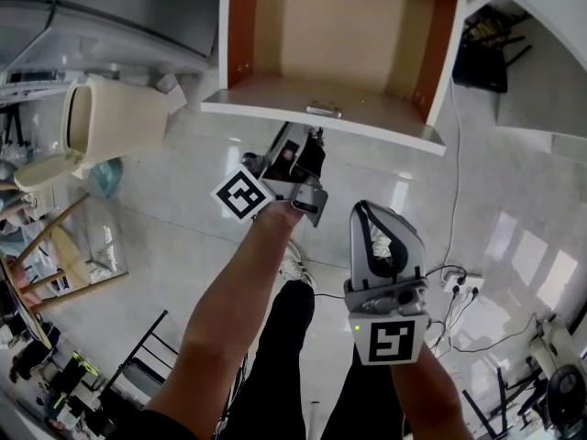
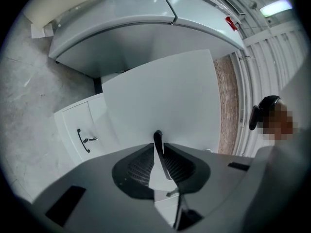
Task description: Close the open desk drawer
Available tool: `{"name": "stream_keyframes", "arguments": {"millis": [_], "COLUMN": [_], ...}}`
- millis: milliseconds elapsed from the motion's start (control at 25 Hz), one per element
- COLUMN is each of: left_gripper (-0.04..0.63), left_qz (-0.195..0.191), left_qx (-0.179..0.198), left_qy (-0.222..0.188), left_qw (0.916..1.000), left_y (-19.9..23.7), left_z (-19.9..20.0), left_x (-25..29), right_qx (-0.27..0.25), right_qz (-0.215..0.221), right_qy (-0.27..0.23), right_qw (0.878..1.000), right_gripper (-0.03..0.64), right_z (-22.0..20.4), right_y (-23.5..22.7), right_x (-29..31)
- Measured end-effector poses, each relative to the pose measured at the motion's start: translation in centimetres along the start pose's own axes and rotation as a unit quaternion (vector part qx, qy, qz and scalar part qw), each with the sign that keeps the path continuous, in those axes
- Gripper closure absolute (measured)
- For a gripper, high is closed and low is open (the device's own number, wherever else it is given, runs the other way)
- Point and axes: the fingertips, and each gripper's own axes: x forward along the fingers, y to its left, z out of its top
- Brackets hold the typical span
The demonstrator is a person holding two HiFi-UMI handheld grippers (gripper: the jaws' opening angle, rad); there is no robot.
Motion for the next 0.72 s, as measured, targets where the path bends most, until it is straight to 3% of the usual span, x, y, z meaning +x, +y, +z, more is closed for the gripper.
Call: {"name": "stream_keyframes", "arguments": {"millis": [720], "left_gripper": [0.552], "left_qz": [-0.002], "left_qx": [-0.013], "left_qy": [0.003], "left_qw": [0.9999], "left_y": [-0.49], "left_z": [0.02], "left_x": [0.06], "right_qx": [-0.001], "right_qz": [0.007], "right_qy": [-0.002], "right_qw": [1.0], "right_gripper": [0.589], "right_z": [0.51], "right_y": [-0.21], "right_x": [0.5]}}
